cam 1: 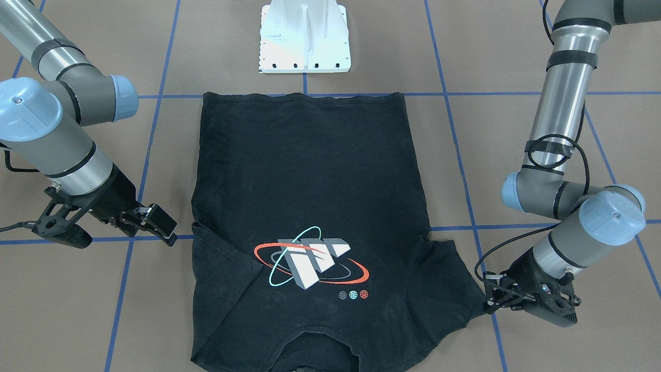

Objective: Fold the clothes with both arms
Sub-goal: 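Lower the left gripper to the shoulder of the sleeve nearest it, then grasp the sleeve with the left gripper and fold it inward over the body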

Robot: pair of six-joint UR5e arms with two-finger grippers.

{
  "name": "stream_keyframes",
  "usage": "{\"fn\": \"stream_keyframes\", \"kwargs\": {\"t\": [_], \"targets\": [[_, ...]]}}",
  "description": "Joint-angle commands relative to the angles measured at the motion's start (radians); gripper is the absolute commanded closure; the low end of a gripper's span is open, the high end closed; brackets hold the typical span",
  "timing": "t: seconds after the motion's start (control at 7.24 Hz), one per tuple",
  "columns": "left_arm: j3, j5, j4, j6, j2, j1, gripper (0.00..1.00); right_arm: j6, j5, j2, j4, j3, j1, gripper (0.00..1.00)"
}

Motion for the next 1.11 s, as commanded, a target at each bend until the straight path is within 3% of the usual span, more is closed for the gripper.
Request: {"fn": "stream_keyframes", "kwargs": {"t": [0.0, 0.28, 0.55, 0.97], "targets": [[-0.211, -0.033, 0.013, -0.110, 0.087, -0.001, 1.00, 0.000, 0.000, 0.001, 0.000, 0.000, 0.000, 0.00], [-0.302, -0.081, 0.041, -0.248, 0.093, 0.014, 1.00, 0.000, 0.003, 0.002, 0.000, -0.003, 0.000, 0.00], [-0.304, -0.058, 0.041, -0.395, 0.028, 0.086, 1.00, -0.002, 0.000, 0.002, -0.001, -0.006, 0.000, 0.00], [-0.293, 0.068, 0.158, -0.426, -0.061, 0.138, 1.00, -0.011, 0.000, 0.001, -0.004, -0.006, 0.000, 0.00]]}}
